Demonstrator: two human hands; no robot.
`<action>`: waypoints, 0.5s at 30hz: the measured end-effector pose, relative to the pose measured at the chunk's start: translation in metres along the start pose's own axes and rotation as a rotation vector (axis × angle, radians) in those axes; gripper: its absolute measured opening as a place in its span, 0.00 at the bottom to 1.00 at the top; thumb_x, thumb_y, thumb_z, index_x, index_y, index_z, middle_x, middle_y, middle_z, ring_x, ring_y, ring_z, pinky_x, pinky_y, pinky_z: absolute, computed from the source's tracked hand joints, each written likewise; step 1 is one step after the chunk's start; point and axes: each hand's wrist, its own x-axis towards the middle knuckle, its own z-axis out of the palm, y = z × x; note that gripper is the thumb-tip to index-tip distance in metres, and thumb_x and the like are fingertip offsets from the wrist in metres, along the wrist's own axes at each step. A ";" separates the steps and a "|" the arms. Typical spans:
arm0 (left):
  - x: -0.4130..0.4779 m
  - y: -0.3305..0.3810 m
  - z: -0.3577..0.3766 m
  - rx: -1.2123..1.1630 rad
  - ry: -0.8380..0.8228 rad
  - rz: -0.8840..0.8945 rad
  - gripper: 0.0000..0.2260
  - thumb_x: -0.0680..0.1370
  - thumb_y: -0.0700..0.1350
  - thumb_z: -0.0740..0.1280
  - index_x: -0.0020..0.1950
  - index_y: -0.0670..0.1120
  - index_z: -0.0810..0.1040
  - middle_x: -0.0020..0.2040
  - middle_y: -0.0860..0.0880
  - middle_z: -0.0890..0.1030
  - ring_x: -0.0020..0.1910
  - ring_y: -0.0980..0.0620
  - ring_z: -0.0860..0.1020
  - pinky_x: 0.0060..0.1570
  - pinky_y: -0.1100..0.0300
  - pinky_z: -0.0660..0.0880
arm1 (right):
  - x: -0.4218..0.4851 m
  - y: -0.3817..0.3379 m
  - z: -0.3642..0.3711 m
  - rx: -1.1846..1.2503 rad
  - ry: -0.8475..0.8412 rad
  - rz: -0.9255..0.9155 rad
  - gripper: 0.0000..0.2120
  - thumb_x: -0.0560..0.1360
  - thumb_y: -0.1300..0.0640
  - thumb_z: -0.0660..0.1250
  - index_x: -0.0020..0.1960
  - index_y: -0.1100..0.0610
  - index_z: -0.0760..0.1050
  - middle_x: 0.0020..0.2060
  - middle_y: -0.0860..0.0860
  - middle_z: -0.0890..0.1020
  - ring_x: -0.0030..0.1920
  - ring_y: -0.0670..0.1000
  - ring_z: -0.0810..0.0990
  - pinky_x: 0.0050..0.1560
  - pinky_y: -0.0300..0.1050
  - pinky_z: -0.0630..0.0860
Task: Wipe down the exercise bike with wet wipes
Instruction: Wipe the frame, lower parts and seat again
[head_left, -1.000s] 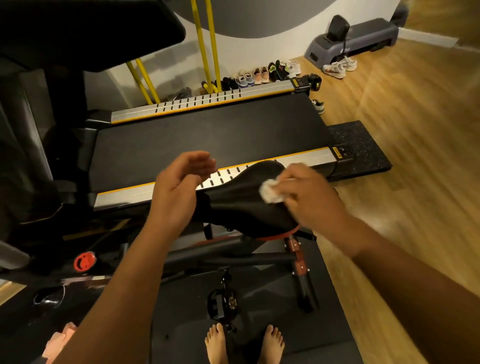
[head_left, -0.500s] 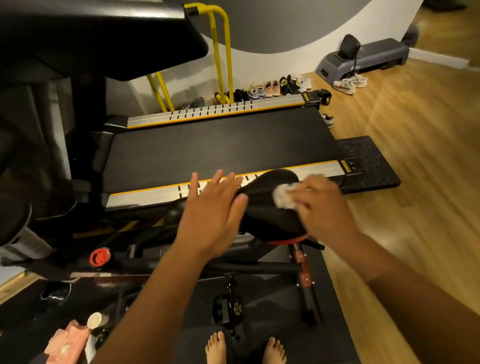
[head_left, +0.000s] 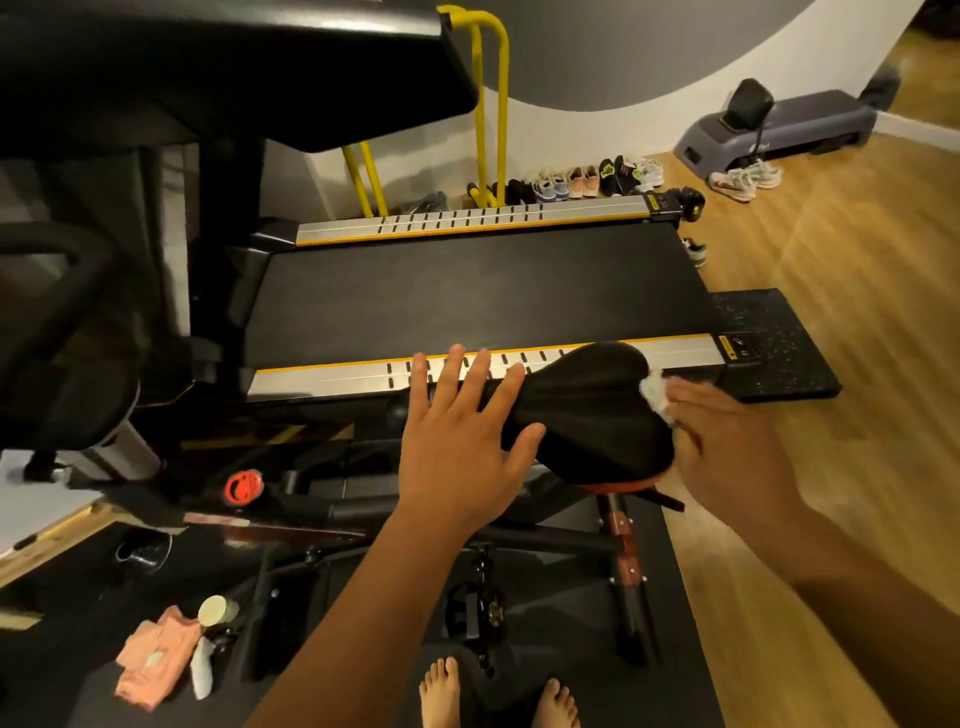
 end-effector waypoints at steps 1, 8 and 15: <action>0.000 0.000 0.000 -0.008 0.007 -0.023 0.29 0.79 0.66 0.47 0.76 0.55 0.66 0.74 0.48 0.70 0.77 0.44 0.61 0.76 0.39 0.44 | -0.007 -0.010 0.006 0.035 0.041 -0.018 0.17 0.75 0.64 0.63 0.61 0.59 0.79 0.61 0.54 0.81 0.62 0.53 0.78 0.67 0.48 0.70; 0.006 -0.017 -0.005 -0.008 0.010 -0.022 0.34 0.74 0.71 0.47 0.71 0.55 0.70 0.59 0.52 0.77 0.60 0.49 0.73 0.64 0.49 0.66 | -0.031 -0.082 0.040 0.105 0.060 -0.335 0.21 0.76 0.57 0.55 0.64 0.60 0.77 0.64 0.55 0.78 0.67 0.52 0.74 0.70 0.50 0.68; 0.004 -0.016 -0.002 -0.109 0.073 -0.008 0.32 0.74 0.69 0.55 0.70 0.50 0.72 0.57 0.51 0.79 0.57 0.49 0.75 0.64 0.48 0.67 | -0.019 -0.075 0.031 0.005 0.149 -0.283 0.19 0.75 0.54 0.60 0.60 0.60 0.79 0.60 0.54 0.82 0.63 0.51 0.77 0.69 0.51 0.68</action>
